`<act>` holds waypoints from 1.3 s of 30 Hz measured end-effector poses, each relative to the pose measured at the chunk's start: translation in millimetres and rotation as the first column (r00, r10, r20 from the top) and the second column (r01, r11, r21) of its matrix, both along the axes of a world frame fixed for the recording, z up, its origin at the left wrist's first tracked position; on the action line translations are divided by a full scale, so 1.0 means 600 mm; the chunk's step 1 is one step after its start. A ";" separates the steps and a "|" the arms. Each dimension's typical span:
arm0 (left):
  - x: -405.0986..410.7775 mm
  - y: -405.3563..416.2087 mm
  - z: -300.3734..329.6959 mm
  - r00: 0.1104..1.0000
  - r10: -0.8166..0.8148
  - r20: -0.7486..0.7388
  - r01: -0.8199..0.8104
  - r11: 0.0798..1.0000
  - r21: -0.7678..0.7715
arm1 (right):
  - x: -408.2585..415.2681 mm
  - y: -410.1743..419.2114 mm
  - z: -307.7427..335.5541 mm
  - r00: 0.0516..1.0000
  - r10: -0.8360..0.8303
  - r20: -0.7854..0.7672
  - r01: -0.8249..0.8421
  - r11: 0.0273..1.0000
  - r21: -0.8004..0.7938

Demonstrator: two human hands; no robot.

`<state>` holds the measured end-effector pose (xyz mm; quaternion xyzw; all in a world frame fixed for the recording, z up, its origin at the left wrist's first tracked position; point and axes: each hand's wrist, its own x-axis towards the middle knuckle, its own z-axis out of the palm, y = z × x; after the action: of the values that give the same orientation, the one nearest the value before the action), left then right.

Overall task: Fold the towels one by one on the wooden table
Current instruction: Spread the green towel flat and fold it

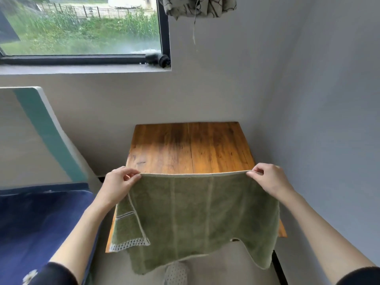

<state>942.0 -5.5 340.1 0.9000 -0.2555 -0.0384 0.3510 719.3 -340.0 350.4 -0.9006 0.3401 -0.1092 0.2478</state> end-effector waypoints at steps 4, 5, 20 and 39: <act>0.101 -0.070 -0.057 0.997 -0.003 -0.081 0.007 0.998 0.055 | 0.097 -0.047 -0.052 0.997 -0.022 -0.076 0.025 0.999 0.037; 0.123 -0.085 -0.071 0.995 0.002 -0.104 0.006 0.997 0.079 | 0.120 -0.057 -0.065 0.996 -0.032 -0.085 0.036 0.998 0.058; 0.358 -0.300 -0.179 0.985 0.020 -0.174 0.026 0.965 0.260 | 0.373 -0.244 -0.203 0.964 -0.010 -0.266 0.010 1.000 -0.003; 0.203 -0.184 -0.365 0.980 0.004 -0.198 0.117 0.793 0.598 | 0.433 0.034 -0.400 0.853 0.308 -0.421 -0.226 0.946 0.233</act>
<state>1063.9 -115.9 121.0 0.9490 -0.2220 -0.2139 0.0657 979.2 -319.5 110.3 -0.9142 0.2679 0.1691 0.2528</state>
